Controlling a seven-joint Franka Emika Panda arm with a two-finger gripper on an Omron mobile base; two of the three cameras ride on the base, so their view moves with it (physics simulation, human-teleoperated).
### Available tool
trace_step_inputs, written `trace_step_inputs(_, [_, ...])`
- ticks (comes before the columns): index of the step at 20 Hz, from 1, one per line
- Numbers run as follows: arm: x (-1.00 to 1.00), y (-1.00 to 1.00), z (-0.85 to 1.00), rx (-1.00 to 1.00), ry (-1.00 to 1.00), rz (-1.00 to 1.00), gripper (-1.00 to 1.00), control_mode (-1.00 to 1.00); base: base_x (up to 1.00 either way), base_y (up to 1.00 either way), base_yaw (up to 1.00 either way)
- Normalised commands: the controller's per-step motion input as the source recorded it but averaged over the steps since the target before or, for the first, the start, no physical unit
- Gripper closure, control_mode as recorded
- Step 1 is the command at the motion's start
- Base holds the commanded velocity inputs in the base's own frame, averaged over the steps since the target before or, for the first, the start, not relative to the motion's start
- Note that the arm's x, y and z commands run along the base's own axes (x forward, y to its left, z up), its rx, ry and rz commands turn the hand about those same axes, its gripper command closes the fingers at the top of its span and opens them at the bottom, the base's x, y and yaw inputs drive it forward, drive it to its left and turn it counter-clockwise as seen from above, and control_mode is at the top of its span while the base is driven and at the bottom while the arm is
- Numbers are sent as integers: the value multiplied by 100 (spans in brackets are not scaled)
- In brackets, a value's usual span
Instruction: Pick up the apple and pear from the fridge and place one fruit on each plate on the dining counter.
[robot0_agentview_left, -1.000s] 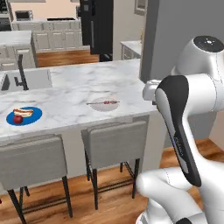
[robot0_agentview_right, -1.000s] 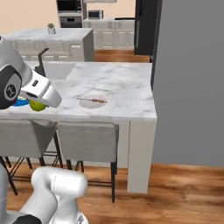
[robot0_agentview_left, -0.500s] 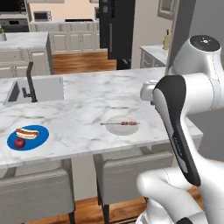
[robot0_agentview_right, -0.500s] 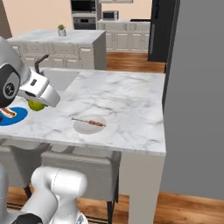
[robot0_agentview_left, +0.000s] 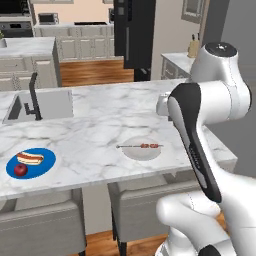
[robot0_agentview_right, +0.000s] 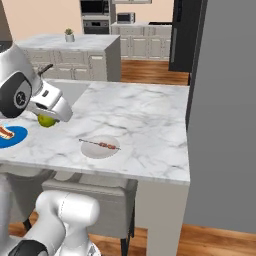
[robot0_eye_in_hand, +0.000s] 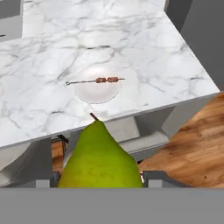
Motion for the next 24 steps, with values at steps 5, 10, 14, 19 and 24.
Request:
trace_step_inputs(5, [100,0,-100,-2,26,0,100,-100,0,0,0])
trace_step_inputs(10, [100,0,-100,1,13,0,100,-100,0,0,0])
trace_step_inputs(14, [19,2,-100,11,5,5,100,-100,0,0,0])
trace_step_inputs(19, [66,3,-89,-3,-13,13,100,-100,0,0,0])
trace_step_inputs(24, [100,-3,-54,-3,-8,3,100,-100,0,0,0])
